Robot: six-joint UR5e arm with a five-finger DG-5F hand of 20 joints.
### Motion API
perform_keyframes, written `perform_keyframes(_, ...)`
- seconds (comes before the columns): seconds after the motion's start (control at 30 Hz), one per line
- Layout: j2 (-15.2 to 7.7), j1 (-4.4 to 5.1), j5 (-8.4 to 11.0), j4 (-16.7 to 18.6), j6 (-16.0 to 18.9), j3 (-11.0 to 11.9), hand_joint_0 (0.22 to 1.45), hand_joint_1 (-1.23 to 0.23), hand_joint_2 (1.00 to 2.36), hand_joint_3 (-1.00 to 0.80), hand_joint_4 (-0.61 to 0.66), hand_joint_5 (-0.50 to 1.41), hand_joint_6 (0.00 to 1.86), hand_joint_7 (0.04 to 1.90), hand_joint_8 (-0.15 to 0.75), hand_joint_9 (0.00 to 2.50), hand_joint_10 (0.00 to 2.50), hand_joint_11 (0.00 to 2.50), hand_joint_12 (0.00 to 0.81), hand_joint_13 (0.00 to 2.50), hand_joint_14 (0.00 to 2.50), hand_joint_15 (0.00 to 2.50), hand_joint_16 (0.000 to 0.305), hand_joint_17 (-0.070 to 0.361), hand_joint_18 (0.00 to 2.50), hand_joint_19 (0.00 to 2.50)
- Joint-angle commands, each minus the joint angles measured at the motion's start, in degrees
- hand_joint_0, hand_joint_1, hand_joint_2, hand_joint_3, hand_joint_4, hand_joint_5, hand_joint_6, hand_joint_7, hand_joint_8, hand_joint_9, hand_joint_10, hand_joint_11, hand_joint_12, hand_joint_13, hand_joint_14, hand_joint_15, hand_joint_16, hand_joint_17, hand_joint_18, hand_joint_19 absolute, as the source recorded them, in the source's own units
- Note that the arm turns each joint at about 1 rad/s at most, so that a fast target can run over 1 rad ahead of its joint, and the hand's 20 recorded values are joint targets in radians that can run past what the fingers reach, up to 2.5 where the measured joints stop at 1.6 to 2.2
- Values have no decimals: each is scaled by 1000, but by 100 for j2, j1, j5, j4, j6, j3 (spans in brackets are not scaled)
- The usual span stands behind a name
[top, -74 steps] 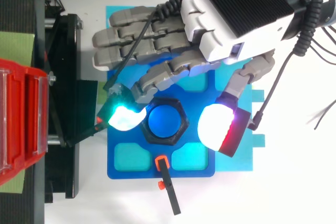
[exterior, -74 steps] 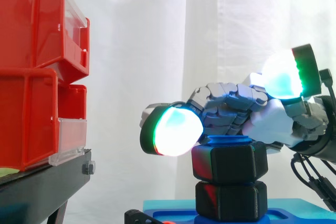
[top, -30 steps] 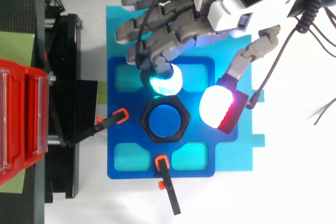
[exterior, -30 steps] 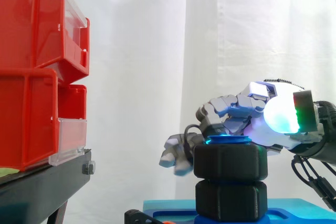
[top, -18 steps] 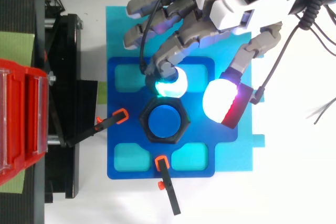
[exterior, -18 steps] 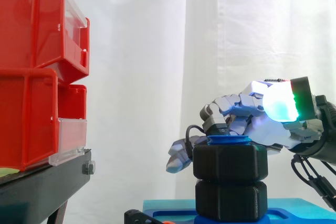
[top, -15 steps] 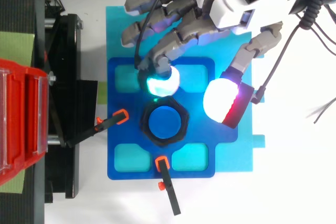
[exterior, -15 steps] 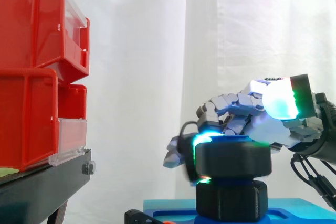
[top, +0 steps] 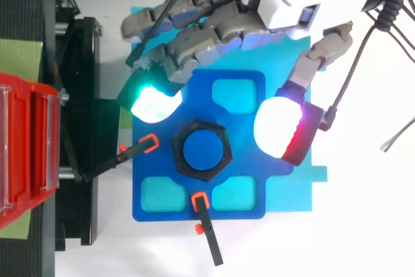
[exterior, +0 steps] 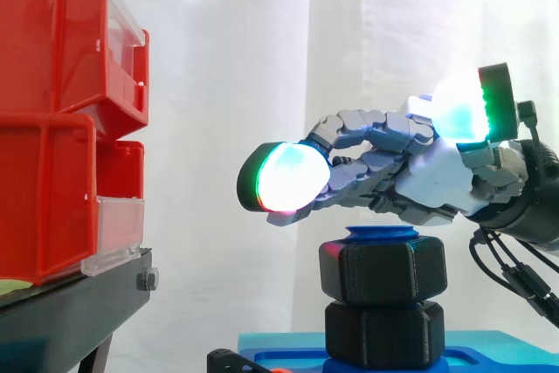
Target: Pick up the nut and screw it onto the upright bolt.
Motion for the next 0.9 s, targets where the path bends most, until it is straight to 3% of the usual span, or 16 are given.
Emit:
perform_keyframes(0.0, -1, 27, -6, -7, 3, 11, 421, -118, 1000, -500, 145, -195, 501, 589, 205, 443, 0, 0, 331, 241, 0, 0, 51, 114, 0, 0)
perform_keyframes(0.3, -1, 115, 20, 11, -6, -59, 422, -124, 1000, -500, 101, -216, 501, 573, 198, 327, 0, 0, 338, 161, 0, 0, 52, 116, 0, 0)
perform_keyframes(0.33, -1, 176, 29, 55, -6, -138, 422, -123, 1000, -500, 91, -221, 501, 568, 199, 309, 0, 0, 342, 150, 0, 0, 52, 117, 0, 0)
perform_keyframes(0.57, -1, 255, 73, 292, 82, -191, 421, -117, 1000, -500, 69, -235, 501, 562, 193, 246, 0, 0, 344, 111, 0, 0, 53, 119, 0, 0)
perform_keyframes(0.63, -133, 246, 108, 327, 126, -191, 421, -117, 1000, -500, 60, -240, 501, 559, 193, 236, 0, 0, 347, 101, 0, 0, 53, 119, 0, 0)
perform_keyframes(0.87, -212, 220, 134, 503, 548, -156, 417, -108, 1000, -500, 64, -245, 501, 573, 198, 214, 0, 0, 352, 91, 0, 0, 54, 121, 0, 0)
